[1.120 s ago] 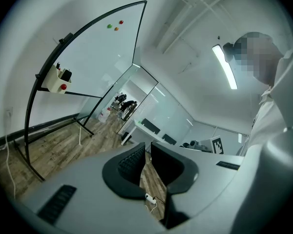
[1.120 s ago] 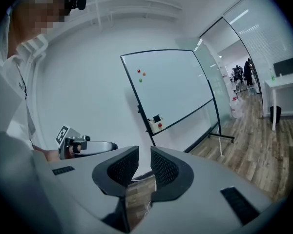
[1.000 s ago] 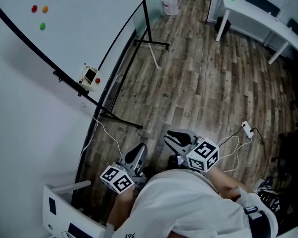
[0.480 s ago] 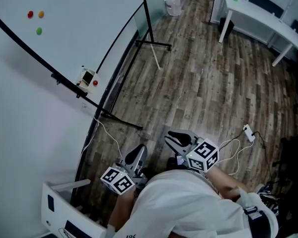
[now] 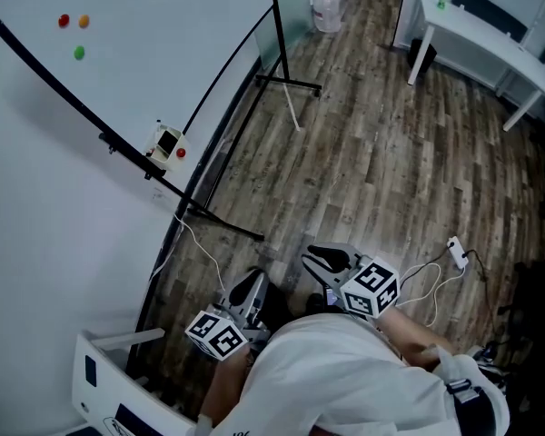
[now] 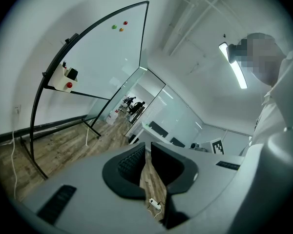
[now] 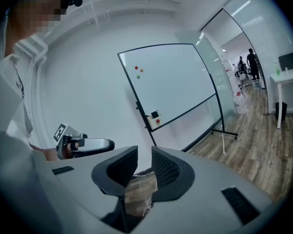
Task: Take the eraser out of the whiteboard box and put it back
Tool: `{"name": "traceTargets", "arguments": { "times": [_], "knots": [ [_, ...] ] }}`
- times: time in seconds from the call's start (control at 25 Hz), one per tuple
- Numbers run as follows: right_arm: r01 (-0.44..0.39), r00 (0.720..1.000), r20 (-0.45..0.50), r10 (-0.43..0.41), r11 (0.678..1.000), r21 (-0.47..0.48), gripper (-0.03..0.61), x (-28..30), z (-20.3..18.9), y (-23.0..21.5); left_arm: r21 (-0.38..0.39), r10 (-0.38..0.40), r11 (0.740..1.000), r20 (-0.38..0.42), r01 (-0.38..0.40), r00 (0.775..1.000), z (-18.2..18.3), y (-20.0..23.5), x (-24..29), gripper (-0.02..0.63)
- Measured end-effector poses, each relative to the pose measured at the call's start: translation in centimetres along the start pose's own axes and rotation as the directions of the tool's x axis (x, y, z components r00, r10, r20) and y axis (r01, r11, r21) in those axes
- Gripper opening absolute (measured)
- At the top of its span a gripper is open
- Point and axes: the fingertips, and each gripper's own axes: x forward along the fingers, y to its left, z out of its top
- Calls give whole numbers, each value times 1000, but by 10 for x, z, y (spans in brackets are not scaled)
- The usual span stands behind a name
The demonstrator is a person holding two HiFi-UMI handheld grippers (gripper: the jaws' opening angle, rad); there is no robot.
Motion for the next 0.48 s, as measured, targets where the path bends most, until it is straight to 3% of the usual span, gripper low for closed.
{"name": "traceTargets", "arguments": {
  "times": [0.48],
  "knots": [
    [67, 998, -3, -67, 998, 3, 89, 66, 36, -34, -3, -54, 999, 3, 54, 999, 59, 66, 31, 25]
  ]
}}
